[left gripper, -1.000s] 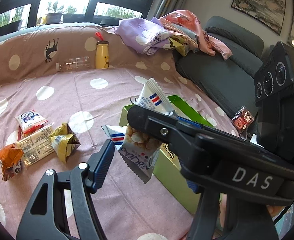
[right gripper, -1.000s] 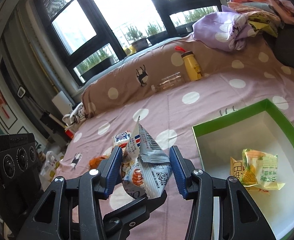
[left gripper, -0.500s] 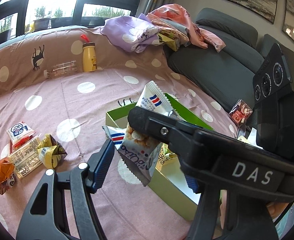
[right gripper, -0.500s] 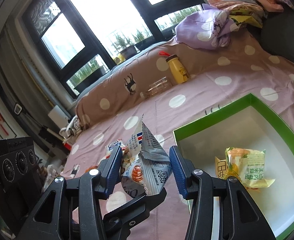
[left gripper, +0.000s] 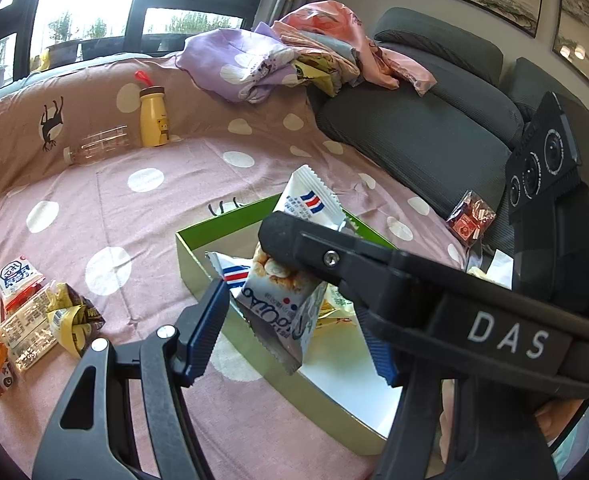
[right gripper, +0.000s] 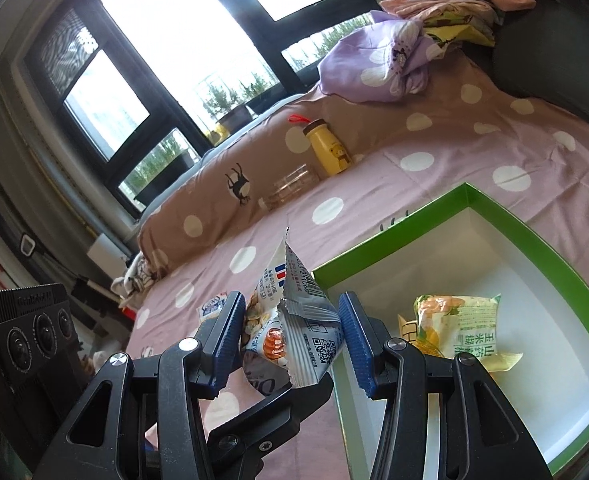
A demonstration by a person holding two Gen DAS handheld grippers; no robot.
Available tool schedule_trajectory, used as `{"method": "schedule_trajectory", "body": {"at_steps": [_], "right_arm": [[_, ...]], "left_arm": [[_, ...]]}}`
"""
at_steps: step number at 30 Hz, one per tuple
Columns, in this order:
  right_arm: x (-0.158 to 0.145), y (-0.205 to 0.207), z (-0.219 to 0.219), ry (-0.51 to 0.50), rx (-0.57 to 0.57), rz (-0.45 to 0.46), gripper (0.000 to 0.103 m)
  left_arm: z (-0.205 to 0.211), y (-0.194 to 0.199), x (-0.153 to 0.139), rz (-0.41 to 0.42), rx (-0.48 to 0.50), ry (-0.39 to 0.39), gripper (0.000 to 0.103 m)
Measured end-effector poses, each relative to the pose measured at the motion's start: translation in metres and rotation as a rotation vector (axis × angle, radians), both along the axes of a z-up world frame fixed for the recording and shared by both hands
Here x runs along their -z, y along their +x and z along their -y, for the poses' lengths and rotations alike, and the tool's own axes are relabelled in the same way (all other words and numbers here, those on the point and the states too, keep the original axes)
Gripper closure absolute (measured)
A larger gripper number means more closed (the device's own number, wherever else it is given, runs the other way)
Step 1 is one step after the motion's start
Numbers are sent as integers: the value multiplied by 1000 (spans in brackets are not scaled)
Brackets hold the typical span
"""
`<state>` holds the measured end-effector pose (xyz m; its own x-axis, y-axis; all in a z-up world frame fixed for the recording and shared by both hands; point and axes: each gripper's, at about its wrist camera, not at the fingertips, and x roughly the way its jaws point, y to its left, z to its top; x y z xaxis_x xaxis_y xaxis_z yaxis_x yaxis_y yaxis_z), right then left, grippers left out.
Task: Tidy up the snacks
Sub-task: 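Carry the peanut bag over the green box with the right gripper, then lower the peanut bag into the green box with the right gripper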
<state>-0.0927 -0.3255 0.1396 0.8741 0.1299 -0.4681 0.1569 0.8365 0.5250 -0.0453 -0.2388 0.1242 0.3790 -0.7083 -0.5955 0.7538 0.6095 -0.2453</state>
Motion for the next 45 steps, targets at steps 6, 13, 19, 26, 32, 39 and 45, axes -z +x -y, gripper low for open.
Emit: {"method": "schedule_trajectory", "body": {"at_steps": [6,13,19,26,32,39,45], "right_arm": [[2,-4,9,20,26,-2,52],[5,-8,17,38,60,-10,52],[9,-10,25,53,78,-26,52],[12,-12,34,66,104,-41,52],[16,-16,42,78,136,-57,52],[20,-18,50,104,170,-70,52],[26,-19,57,130,190,-88,52]], "left_arm": [[10,-1,0,1,23,12,40],[20,0,2,-9,46,17,40],[28,1,6,-22,59,31,40],[36,2,8,-35,85,38,40],[46,3,11,-53,115,48,40],[56,4,14,-65,147,65,40],[62,6,18,-85,154,77,40]]}}
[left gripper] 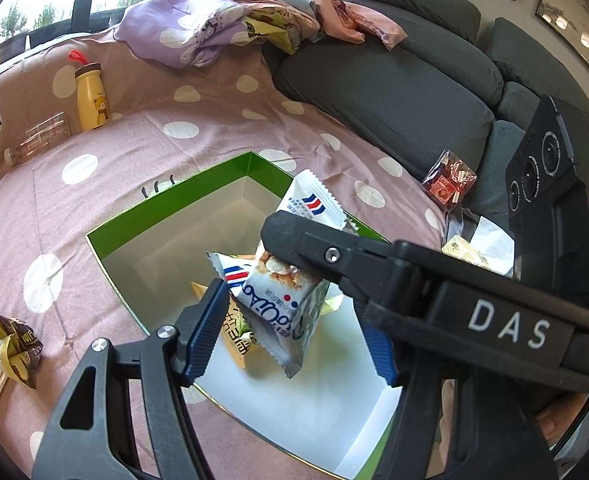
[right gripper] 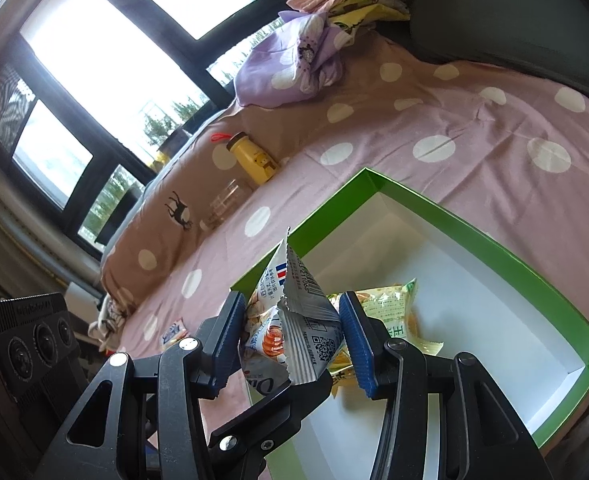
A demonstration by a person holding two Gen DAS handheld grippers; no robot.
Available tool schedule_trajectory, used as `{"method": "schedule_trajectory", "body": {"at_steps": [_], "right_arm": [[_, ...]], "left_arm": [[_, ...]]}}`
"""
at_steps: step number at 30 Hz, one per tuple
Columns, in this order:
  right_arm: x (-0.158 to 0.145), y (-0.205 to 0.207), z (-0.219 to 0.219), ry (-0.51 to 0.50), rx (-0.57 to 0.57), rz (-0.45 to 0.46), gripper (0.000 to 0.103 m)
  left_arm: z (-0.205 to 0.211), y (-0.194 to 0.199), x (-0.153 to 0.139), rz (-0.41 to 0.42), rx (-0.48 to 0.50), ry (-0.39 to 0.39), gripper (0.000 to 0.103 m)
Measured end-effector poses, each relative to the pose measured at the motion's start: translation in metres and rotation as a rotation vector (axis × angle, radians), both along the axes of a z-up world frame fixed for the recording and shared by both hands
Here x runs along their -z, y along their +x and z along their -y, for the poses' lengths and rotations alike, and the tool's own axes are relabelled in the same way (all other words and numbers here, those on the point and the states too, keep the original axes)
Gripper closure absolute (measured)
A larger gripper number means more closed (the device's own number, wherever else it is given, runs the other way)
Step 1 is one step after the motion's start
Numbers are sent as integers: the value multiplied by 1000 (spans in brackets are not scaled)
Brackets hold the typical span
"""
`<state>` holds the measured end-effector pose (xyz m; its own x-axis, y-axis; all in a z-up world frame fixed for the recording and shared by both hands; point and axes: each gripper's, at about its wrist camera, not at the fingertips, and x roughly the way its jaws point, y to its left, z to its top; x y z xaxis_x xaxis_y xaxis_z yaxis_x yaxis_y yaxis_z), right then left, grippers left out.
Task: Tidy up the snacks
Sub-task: 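Lower the peanut bag into the green box with the right gripper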
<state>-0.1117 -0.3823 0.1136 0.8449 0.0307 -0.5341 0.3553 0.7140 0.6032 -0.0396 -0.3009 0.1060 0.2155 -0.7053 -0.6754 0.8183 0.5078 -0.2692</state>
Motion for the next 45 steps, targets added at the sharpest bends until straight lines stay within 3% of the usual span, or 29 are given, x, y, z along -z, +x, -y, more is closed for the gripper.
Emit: {"method": "schedule_trajectory", "body": {"at_steps": [45], "right_arm": [[25,7,15,112,67,-114,52]], "left_arm": [[14,17,28,-115,6,45,39]]}}
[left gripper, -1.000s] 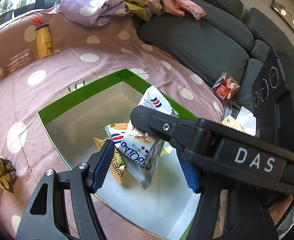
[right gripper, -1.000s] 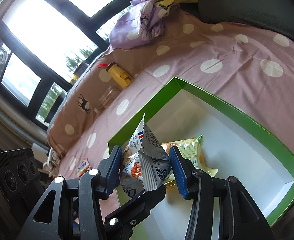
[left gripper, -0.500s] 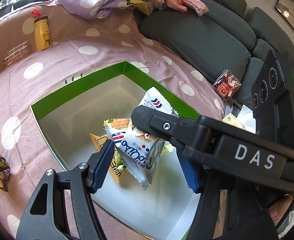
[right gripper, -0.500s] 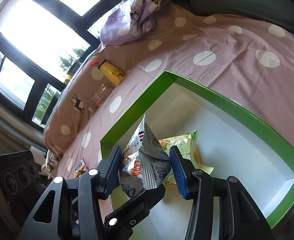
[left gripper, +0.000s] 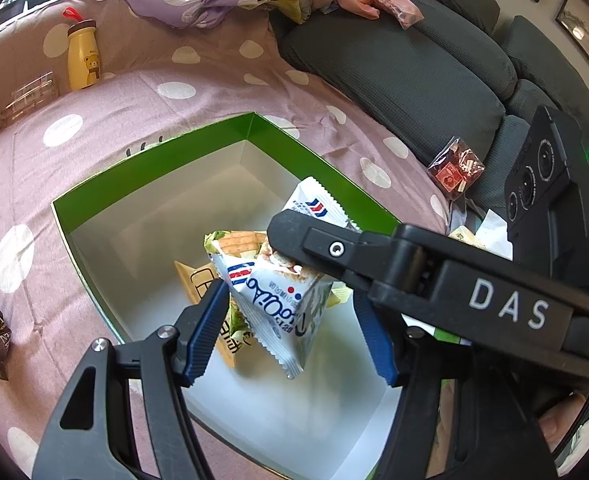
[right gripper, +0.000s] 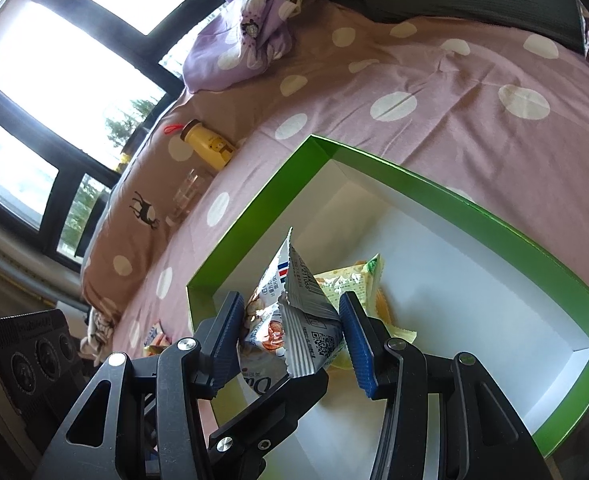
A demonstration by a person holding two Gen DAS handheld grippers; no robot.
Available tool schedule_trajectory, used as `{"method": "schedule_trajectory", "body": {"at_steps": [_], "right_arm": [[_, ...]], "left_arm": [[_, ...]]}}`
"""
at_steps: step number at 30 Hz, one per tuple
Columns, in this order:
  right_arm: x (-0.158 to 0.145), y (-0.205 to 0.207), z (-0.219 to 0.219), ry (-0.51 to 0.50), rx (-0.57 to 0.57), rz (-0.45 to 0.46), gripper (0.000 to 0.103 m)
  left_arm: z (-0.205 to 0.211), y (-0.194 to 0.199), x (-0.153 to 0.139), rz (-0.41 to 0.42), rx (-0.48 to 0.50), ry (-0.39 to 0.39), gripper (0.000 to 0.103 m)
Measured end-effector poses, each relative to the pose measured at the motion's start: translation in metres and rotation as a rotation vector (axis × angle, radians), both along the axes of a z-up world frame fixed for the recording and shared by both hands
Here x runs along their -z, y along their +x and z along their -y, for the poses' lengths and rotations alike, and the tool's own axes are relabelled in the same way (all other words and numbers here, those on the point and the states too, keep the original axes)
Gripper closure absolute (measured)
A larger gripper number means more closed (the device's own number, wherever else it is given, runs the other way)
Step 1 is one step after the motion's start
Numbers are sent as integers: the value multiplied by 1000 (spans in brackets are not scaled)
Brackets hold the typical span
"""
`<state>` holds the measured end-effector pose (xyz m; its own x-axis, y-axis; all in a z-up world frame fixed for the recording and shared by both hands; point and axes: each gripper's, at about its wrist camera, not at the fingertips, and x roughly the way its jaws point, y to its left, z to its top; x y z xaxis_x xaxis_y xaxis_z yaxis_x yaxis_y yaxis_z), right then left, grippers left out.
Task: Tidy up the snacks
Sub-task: 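Lower the peanut bag into the green box with the right gripper, then open the right gripper to release the peanut bag and withdraw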
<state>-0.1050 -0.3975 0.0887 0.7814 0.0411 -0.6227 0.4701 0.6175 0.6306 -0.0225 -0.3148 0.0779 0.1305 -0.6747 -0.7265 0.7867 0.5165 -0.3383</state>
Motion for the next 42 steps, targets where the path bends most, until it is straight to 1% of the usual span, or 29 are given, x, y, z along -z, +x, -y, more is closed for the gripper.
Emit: {"method": "schedule_trajectory", "body": {"at_steps": [9,13,15,18,20,21,22,23,26,27,28,31,36,39,40,42], "right_arm": [[1,1,1,2,14,-12,52],[-1,4,-4,-43,21,-45,52],[-3,4,-6,-50,19,-39,52],[-8,1,-7,-73,36,-20,52],[-11,-2,-7,-92,61,-10,42],[-13,-3,-8,-98,71,0,34],[-14,-4,-9,-104,74,13,32],[-17,-4,-9,-109,73,22,31],[-24,-4,-15,-133,77,53,28],[-27,-4,-17,-147,81,61,24],[-31,-4,-21,-165,79,67,21],[-42,0,-36,-230,42,95,20],[-57,12,-70,-306,-54,147,16],[-60,24,-93,-342,-118,148,16],[-60,28,-101,-358,-139,143,16],[-59,38,-117,-390,-176,125,16]], "left_arm": [[-3,-1,1,3,-17,-5,39],[-9,-1,1,-2,-30,-18,39],[-14,-1,-3,-2,-40,-29,38],[-26,-3,-14,22,-57,-53,37],[-37,-5,-22,41,-79,-72,34],[-44,-5,-26,49,-93,-84,31],[-53,-6,-31,59,-111,-98,30],[-61,-6,-34,66,-126,-107,29],[-89,-6,-40,87,-191,-123,20],[-99,-7,-41,98,-219,-127,17],[-110,-7,-42,112,-246,-127,17],[-144,-5,-42,139,-337,-100,17],[-206,2,-33,136,-504,-69,15],[-239,5,-23,134,-615,-54,10],[-249,6,-20,133,-645,-51,7],[-269,8,-10,126,-718,-46,5]]}}
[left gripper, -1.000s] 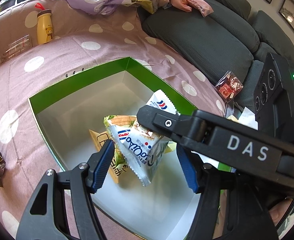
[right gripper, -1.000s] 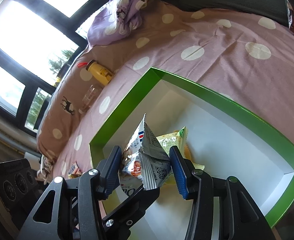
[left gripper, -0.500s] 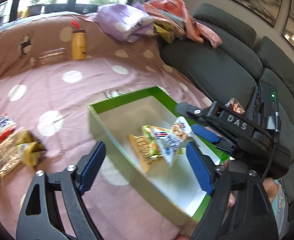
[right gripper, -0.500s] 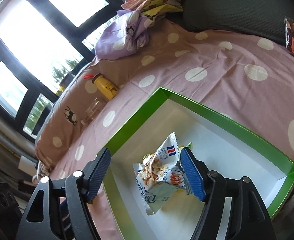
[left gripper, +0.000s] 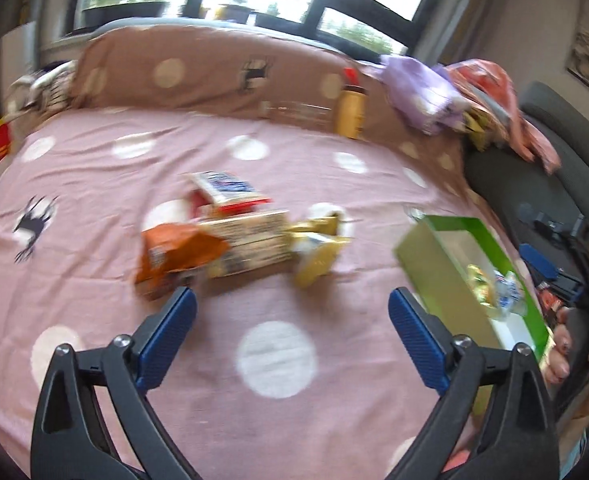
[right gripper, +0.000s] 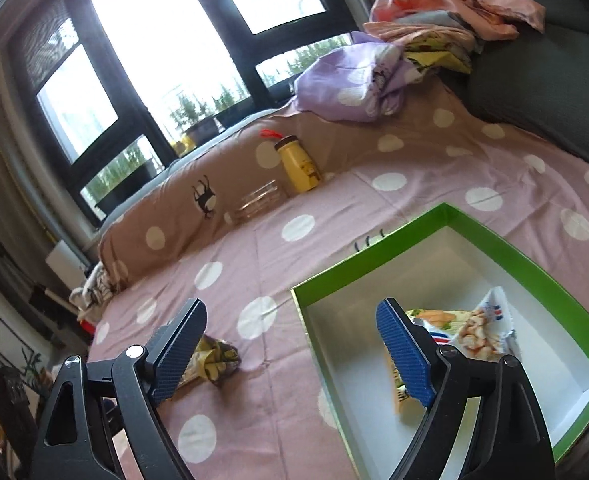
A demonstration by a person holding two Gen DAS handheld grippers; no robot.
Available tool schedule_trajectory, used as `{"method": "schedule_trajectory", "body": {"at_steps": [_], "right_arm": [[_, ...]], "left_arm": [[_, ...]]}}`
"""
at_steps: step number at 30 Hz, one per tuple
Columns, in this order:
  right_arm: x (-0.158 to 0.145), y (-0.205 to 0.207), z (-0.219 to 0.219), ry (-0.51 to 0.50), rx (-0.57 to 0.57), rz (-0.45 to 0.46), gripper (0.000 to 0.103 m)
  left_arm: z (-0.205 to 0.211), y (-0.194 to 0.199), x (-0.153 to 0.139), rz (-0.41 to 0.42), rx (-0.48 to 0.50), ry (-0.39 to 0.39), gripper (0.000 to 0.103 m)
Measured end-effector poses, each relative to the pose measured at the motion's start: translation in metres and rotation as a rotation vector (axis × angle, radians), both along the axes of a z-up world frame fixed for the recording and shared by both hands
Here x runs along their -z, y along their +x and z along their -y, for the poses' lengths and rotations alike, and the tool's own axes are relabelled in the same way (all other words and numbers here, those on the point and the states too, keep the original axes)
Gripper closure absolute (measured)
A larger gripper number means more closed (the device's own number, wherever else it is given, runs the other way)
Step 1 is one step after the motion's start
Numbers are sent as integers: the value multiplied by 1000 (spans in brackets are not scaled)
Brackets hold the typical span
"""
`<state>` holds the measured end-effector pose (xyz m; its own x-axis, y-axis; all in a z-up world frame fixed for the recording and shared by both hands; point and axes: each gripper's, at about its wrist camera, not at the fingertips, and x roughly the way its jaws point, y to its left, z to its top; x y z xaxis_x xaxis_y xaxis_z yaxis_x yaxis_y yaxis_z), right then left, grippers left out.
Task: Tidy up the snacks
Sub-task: 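Open the right gripper to release the peanut bag and withdraw, then move the right gripper to the yellow-brown snack bag and grasp it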
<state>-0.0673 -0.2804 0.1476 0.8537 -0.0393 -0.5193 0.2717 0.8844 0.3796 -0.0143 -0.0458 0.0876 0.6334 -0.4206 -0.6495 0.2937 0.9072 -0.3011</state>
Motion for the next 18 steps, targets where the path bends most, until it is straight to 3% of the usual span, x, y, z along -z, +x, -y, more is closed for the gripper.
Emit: {"method": "schedule_trajectory", "body": {"at_steps": [4,7,14,18], "right_arm": [[10,20,-31,-61,-73,-61,16],[19,33,-51,-91,-124,-110,16],[39,52,-82,-135,-171,-192,16],[48,61,-95,-149,-196,-236,16]], "left_arm": [[-28,8,14,-65,-115,15,5],[-46,9,12,-51,-169,31,5],[-75,11,11,-59,-270,81,5],[-83,12,11,-69,-281,84,4]]}}
